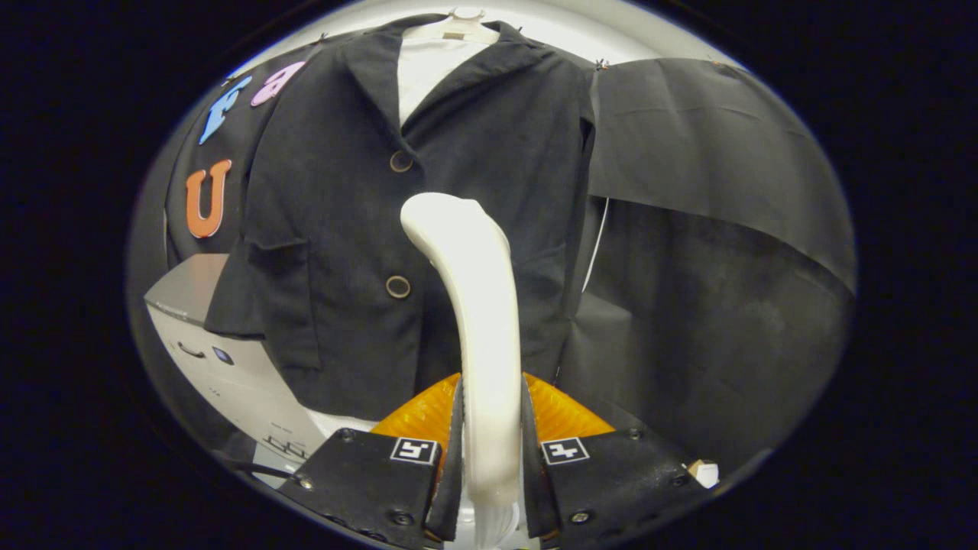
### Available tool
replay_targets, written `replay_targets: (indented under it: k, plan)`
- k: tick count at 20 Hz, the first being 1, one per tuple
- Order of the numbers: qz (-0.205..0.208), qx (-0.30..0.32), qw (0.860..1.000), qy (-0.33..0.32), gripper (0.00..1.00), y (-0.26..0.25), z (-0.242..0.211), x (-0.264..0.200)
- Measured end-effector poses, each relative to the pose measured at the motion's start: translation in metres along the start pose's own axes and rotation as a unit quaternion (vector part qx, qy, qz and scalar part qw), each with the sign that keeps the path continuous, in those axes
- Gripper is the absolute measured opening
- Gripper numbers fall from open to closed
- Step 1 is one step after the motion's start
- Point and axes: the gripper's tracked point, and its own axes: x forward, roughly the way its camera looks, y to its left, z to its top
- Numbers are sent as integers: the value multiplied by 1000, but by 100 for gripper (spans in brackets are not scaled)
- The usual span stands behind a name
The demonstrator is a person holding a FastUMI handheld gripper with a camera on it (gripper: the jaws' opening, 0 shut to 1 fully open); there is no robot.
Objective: Iron the clothes twice with a garment steamer, once on the left side and once on the right side.
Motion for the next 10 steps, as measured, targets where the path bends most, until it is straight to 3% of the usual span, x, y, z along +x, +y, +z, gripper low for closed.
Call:
replay_targets:
  k: [10]
  plan:
    - [-2, 4, 999, 43, 36, 3, -53, 9]
